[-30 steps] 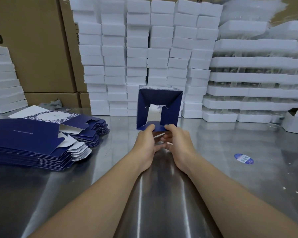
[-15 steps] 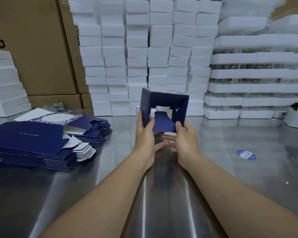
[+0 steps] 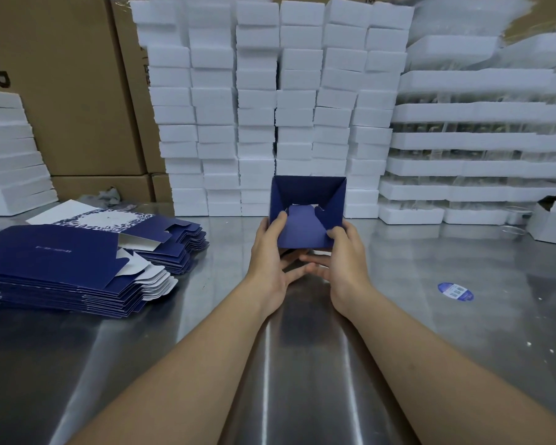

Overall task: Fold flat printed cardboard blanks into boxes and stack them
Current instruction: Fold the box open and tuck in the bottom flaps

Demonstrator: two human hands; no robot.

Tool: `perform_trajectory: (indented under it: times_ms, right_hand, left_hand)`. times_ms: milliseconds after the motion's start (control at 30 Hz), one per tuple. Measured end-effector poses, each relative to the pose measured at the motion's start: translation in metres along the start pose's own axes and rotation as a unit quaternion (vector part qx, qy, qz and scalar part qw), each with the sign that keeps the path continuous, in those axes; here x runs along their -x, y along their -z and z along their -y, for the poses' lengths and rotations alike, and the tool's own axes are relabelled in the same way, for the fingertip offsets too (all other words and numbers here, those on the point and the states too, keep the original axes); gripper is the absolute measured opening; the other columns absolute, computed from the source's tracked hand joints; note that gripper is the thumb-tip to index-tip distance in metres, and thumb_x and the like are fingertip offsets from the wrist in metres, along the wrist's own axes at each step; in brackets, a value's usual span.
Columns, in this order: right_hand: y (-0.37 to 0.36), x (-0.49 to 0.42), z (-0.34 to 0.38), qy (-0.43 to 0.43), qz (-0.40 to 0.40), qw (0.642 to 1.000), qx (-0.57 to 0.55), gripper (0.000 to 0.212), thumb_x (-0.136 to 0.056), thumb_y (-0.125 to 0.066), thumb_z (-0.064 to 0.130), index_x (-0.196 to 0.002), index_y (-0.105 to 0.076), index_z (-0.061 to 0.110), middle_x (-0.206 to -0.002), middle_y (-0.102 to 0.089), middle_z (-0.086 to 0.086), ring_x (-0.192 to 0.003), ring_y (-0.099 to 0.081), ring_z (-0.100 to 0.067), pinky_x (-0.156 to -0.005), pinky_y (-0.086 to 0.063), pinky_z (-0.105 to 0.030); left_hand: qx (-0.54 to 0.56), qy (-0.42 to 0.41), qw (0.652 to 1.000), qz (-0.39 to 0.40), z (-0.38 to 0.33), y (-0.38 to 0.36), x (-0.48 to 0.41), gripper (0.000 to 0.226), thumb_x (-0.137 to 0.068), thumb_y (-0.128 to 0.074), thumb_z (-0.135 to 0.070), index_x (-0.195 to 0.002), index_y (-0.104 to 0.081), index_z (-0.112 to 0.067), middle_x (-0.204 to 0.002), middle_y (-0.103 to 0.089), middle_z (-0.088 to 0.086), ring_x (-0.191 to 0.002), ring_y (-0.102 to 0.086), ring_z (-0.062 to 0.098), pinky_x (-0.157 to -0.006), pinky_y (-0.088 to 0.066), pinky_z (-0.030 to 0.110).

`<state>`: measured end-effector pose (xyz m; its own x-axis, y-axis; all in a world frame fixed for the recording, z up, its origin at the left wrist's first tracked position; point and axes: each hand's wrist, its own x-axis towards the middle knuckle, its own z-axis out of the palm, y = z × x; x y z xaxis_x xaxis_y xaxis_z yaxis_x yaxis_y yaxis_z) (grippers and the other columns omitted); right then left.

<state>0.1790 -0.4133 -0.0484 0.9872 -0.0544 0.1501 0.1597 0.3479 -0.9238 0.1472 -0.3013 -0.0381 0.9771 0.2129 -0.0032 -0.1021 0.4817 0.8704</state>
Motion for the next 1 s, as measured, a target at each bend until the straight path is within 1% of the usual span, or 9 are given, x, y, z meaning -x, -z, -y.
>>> perform_trajectory:
  times_ms: [67, 133, 267, 400, 500, 600, 700, 900, 1000]
  right_hand:
    - [-0.0003, 0.0004, 0.0006, -0.001, 0.005, 1.000, 0.009, 0.042, -0.104, -0.046, 0.022, -0.145, -0.051, 0.029, -0.104, -0.076, -0.005, -0.075, -0.079, -0.028, -0.059, -0.060, -0.034]
    - [-0.0011, 0.0019, 0.0012, 0.001, 0.004, 1.000, 0.013, 0.038, -0.105, -0.050, 0.028, -0.142, -0.052, 0.033, -0.109, -0.075, -0.006, -0.078, -0.079, -0.028, -0.061, -0.060, -0.034]
    - [-0.0011, 0.0032, 0.0018, 0.014, -0.012, 1.000, 0.017, 0.016, -0.105, -0.056, 0.048, -0.119, -0.053, 0.041, -0.107, -0.074, -0.006, -0.073, -0.079, -0.027, -0.059, -0.060, -0.035]
    - [-0.0017, 0.0022, 0.0012, 0.016, -0.023, 0.999, 0.031, 0.025, -0.107, -0.049, 0.049, -0.124, -0.053, 0.031, -0.105, -0.074, -0.009, -0.069, -0.079, -0.028, -0.060, -0.061, -0.038]
    - [-0.0013, 0.0015, -0.0014, 0.032, -0.021, 0.998, 0.046, 0.009, -0.106, -0.050, 0.050, -0.110, -0.054, 0.043, -0.106, -0.074, -0.006, -0.069, -0.079, -0.027, -0.061, -0.063, -0.039]
    - [-0.0016, 0.0014, -0.0052, 0.046, -0.016, 0.996, 0.075, 0.018, -0.105, -0.051, 0.050, -0.120, -0.056, 0.041, -0.114, -0.072, 0.001, -0.085, -0.079, -0.022, -0.077, -0.066, -0.048]
    - [-0.0025, 0.0028, -0.0060, 0.062, -0.014, 0.994, 0.094, 0.012, -0.101, -0.056, 0.048, -0.112, -0.057, 0.051, -0.118, -0.070, 0.009, -0.106, -0.073, -0.019, -0.088, -0.063, -0.053]
    - [-0.0044, 0.0079, -0.0037, 0.060, 0.008, 0.994, 0.089, 0.015, -0.096, -0.061, 0.044, -0.109, -0.060, 0.049, -0.114, -0.072, 0.006, -0.102, -0.075, -0.021, -0.081, -0.065, -0.053]
    - [-0.0045, 0.0085, -0.0036, 0.057, 0.023, 0.995, 0.079, 0.013, -0.096, -0.062, 0.043, -0.108, -0.059, 0.049, -0.110, -0.072, 0.006, -0.098, -0.076, -0.022, -0.067, -0.065, -0.043]
  left_hand:
    - [-0.006, -0.001, 1.000, 0.001, 0.0001, -0.0003, -0.0005, 0.056, -0.099, -0.064, -0.057, -0.147, -0.056, -0.030, -0.132, -0.072, 0.010, -0.113, -0.074, 0.034, -0.094, -0.061, 0.058]
    - [-0.012, 0.002, 1.000, 0.000, 0.0000, 0.0003, -0.0006, 0.058, -0.099, -0.060, -0.063, -0.147, -0.057, -0.030, -0.132, -0.073, 0.010, -0.112, -0.075, 0.032, -0.093, -0.062, 0.057]
    - [-0.019, 0.002, 1.000, 0.000, 0.0008, 0.0012, -0.0010, 0.057, -0.098, -0.068, -0.054, -0.148, -0.052, -0.035, -0.135, -0.069, 0.009, -0.113, -0.074, 0.034, -0.089, -0.063, 0.058]
    - [-0.019, -0.009, 1.000, -0.001, 0.0023, 0.0011, -0.0022, 0.059, -0.096, -0.076, -0.041, -0.147, -0.046, -0.040, -0.136, -0.066, 0.009, -0.114, -0.073, 0.034, -0.089, -0.062, 0.061]
    - [-0.010, -0.002, 1.000, -0.011, 0.0009, 0.0005, -0.0025, 0.064, -0.090, -0.081, -0.047, -0.144, -0.048, -0.038, -0.134, -0.067, 0.008, -0.111, -0.074, 0.034, -0.085, -0.064, 0.061]
    - [0.001, 0.011, 1.000, -0.024, -0.0006, -0.0006, -0.0025, 0.077, -0.079, -0.087, -0.057, -0.142, -0.049, -0.031, -0.133, -0.068, 0.009, -0.108, -0.076, 0.036, -0.081, -0.064, 0.063]
    - [0.031, 0.013, 0.998, -0.048, -0.0020, -0.0021, -0.0019, 0.080, -0.073, -0.092, -0.058, -0.134, -0.049, -0.030, -0.127, -0.070, 0.008, -0.104, -0.077, 0.035, -0.076, -0.064, 0.064]
    - [0.046, 0.015, 0.995, -0.089, -0.0051, -0.0049, -0.0008, 0.072, -0.076, -0.089, -0.060, -0.126, -0.051, -0.025, -0.120, -0.072, 0.009, -0.099, -0.078, 0.037, -0.074, -0.062, 0.068]
    - [0.049, 0.018, 0.996, -0.077, -0.0061, -0.0030, -0.0011, 0.071, -0.078, -0.087, -0.060, -0.130, -0.055, -0.024, -0.124, -0.072, 0.011, -0.104, -0.076, 0.039, -0.077, -0.062, 0.070]
